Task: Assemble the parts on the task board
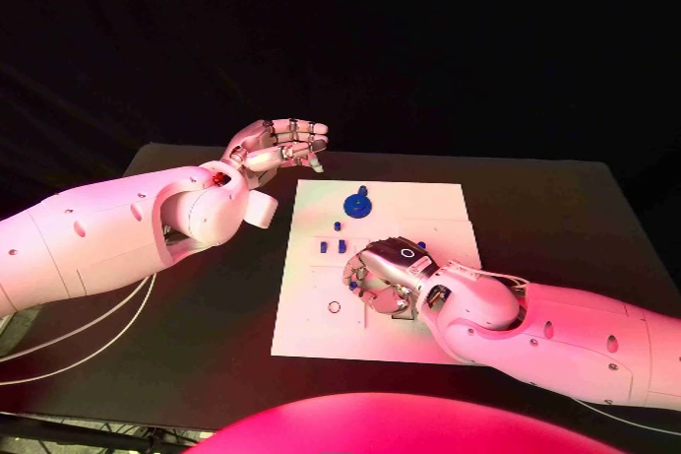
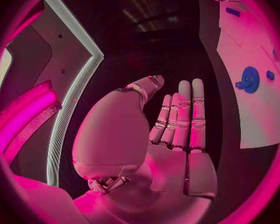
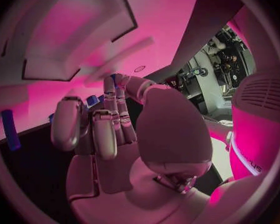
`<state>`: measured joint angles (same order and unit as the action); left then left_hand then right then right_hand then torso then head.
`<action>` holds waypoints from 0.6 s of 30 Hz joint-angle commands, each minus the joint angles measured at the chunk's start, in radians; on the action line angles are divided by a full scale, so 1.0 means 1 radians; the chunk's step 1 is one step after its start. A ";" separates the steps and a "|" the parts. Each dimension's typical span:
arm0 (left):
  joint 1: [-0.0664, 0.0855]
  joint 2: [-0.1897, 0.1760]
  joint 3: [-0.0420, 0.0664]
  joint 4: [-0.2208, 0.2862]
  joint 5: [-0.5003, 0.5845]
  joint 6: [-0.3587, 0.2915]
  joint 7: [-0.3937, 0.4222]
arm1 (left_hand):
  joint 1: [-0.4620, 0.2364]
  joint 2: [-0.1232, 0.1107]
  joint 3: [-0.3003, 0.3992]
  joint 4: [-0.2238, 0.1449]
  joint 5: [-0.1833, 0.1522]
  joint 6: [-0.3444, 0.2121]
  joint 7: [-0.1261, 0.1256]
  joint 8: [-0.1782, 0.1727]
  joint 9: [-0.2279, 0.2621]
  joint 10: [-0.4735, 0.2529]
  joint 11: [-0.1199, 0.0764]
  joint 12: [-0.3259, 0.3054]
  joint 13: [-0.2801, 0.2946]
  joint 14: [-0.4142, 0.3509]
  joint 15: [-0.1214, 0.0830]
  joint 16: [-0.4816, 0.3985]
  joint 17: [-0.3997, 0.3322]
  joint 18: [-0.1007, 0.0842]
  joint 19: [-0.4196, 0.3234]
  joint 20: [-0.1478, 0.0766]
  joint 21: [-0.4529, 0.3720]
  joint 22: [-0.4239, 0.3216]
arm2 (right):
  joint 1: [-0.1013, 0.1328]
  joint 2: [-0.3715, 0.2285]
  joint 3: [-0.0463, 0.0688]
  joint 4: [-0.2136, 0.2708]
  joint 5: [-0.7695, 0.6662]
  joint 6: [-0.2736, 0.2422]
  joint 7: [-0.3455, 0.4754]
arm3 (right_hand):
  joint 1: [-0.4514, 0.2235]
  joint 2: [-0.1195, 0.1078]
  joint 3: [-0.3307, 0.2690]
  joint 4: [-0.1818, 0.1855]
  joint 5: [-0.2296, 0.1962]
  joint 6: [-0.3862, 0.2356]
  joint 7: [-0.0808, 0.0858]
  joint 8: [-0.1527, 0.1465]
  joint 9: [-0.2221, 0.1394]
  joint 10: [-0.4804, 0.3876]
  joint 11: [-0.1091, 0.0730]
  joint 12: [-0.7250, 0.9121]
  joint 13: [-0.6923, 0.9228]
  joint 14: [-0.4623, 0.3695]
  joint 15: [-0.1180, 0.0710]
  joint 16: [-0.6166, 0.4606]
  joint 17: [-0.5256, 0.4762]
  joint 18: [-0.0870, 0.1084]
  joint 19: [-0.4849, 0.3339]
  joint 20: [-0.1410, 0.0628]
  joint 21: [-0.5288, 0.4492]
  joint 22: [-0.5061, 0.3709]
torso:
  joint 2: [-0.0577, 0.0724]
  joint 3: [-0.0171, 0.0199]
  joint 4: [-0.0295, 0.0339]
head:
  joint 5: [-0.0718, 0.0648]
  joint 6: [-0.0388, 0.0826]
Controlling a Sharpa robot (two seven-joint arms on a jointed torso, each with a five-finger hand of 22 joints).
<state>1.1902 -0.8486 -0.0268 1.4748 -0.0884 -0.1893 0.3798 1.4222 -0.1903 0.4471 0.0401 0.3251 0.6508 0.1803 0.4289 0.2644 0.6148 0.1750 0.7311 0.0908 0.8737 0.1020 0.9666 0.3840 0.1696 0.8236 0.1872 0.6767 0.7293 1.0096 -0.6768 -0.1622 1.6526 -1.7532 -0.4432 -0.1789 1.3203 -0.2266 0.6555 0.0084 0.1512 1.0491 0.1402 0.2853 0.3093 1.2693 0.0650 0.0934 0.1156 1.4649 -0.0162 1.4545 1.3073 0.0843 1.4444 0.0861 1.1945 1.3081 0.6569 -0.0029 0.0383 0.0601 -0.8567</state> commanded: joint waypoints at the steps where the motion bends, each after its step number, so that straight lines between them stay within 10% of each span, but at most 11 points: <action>1: 0.000 0.001 0.001 0.001 0.003 0.017 0.005 | 0.003 0.008 -0.004 0.000 0.005 -0.005 0.033 0.005 0.002 -0.005 -0.001 0.005 -0.001 -0.002 0.001 -0.003 -0.002 0.011 -0.003 0.006 -0.006 0.001 | -0.003 -0.003 -0.003 0.000 -0.008 0.033 -0.010 | -0.010 -0.007 -0.008 0.001 0.005 -0.009 0.002 -0.006 -0.004 -0.016 0.008 -0.011 -0.002 0.056 0.010 0.004 0.011 -0.013 -0.006 0.006 -0.007 0.164 | 0.000 0.0000 -0.0001 | -0.001 0.000; 18: 0.000 -0.003 0.001 0.000 0.003 0.021 0.002 | 0.003 0.009 -0.005 0.000 0.005 -0.006 0.032 0.009 0.002 -0.009 0.000 0.006 -0.002 -0.004 0.002 -0.004 -0.002 0.011 -0.004 0.007 -0.007 0.001 | 0.009 -0.068 0.000 0.061 0.013 -0.077 -0.018 | -0.017 -0.042 -0.053 -0.005 0.003 -0.065 0.018 -0.058 -0.014 -0.197 0.042 -0.019 -0.048 0.026 0.038 -0.050 -0.089 0.018 -0.066 0.034 -0.197 0.107 | -0.001 0.0006 -0.0006 | -0.010 0.012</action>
<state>1.1902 -0.8519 -0.0271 1.4740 -0.0884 -0.1858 0.3773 1.4222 -0.1903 0.4471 0.0401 0.3251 0.6508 0.1803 0.4348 0.2643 0.6149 0.1749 0.7310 0.0900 0.8737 0.1020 0.9666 0.3830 0.1695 0.8210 0.1899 0.6727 0.7293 1.0140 -0.7383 -0.1646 1.7035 -1.7484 -0.4845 -0.1934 1.3030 -0.2636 0.6072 0.0017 0.1512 0.9928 0.1571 0.2339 0.2966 1.0796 0.1064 0.0699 0.0689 1.4665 0.0179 1.4082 1.2179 0.0844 1.3819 0.1199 1.0003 1.3079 0.6562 -0.0018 0.0376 0.0519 -0.8465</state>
